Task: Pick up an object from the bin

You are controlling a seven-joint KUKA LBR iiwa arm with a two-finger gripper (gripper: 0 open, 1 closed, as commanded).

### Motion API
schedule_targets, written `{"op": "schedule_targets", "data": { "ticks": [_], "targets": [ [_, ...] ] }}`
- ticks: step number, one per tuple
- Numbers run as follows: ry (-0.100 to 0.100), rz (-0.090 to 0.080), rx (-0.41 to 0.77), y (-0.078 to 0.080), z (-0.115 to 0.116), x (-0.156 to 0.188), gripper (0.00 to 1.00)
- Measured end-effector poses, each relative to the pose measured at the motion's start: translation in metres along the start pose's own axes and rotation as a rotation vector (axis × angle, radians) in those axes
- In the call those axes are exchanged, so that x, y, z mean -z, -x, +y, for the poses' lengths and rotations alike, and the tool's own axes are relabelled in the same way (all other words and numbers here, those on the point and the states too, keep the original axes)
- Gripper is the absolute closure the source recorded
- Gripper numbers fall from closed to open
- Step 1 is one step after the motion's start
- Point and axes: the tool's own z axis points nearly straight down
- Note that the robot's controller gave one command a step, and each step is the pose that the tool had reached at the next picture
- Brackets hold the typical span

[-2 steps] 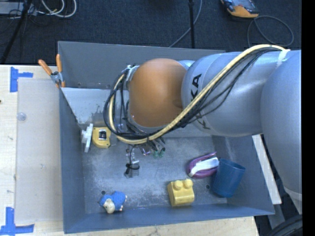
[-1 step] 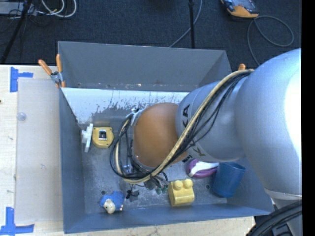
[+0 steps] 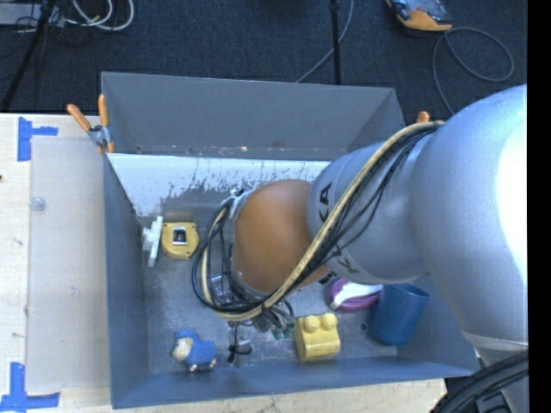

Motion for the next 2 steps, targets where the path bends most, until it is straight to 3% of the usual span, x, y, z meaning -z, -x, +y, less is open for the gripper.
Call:
{"op": "schedule_targets", "data": {
  "ticks": [1,2],
  "targets": [
    [0.0,0.0,0.0,0.0,0.0,0.0,0.0],
    [-0.002,-0.001,0.042,0.014,0.031,-0.007,0.0]
  ]
}}
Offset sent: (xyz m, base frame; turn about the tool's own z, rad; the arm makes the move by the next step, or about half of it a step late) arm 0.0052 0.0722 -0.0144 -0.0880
